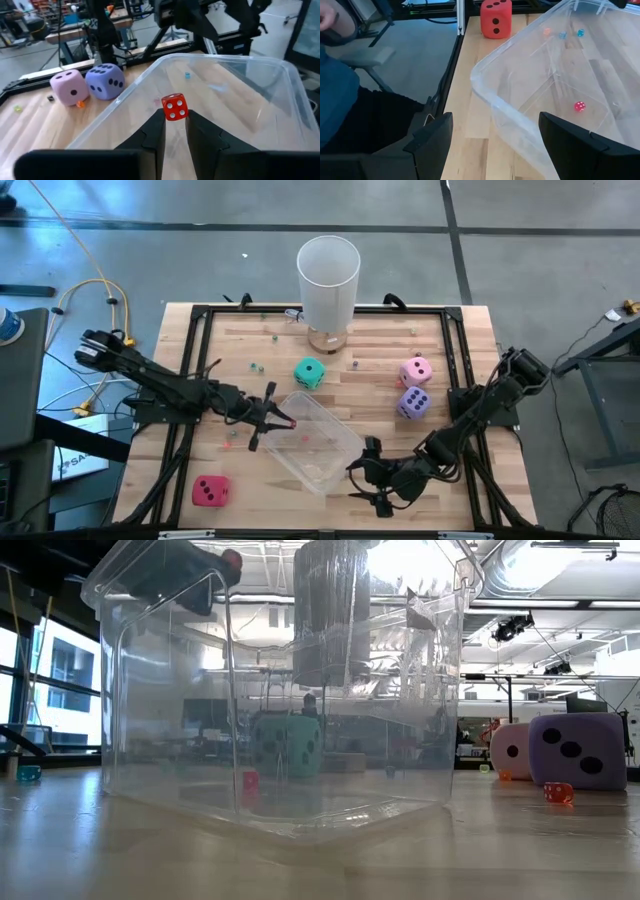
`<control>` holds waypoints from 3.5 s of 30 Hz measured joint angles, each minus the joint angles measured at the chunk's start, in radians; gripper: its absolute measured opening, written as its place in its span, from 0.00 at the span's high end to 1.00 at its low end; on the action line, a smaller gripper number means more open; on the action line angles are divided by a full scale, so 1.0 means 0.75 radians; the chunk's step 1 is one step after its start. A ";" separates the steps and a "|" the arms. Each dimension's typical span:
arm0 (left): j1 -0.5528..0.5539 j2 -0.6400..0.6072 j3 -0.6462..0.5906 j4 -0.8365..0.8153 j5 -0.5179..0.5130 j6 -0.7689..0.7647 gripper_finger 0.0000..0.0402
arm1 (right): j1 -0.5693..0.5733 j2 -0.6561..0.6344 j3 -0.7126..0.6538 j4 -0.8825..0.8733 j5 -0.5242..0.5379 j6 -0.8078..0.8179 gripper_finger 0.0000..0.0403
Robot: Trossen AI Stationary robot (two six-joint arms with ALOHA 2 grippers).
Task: Pick & Place Dice
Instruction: Put the small red dice into the transparent bin, then put the big pink dice into the transparent bin
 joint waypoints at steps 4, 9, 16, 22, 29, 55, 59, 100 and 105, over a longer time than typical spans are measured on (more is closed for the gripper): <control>-0.033 0.000 0.000 0.017 -0.067 0.047 0.74 | -0.018 0.001 0.000 -0.001 0.001 0.000 0.29; -0.065 0.000 0.000 0.054 -0.210 0.031 0.60 | -0.017 0.001 0.000 -0.001 0.001 -0.001 0.29; -0.091 0.000 0.000 0.084 -0.200 -0.106 0.51 | -0.019 0.001 0.000 0.010 0.002 -0.068 0.29; -0.209 -0.019 0.000 0.245 -0.208 -0.044 0.51 | -0.050 0.001 0.000 0.018 0.001 -0.152 0.29; -0.552 -0.040 0.025 0.243 -0.855 0.235 0.52 | -0.097 -0.065 -0.003 -0.067 0.086 -0.368 0.29; -1.000 0.007 0.165 0.241 -1.863 -0.313 0.52 | -0.084 -0.620 0.000 -0.975 0.564 0.312 0.29; -0.998 0.028 0.165 0.240 -1.839 -0.387 0.52 | -0.154 -0.655 0.000 -1.095 0.574 0.244 0.29; -0.980 0.032 0.164 0.215 -1.510 -0.533 0.52 | -0.593 -0.660 0.001 -1.063 0.302 0.236 0.02; -0.912 0.032 0.163 0.189 -1.454 -0.540 0.52 | -0.740 -0.748 0.001 -1.509 0.131 0.659 0.02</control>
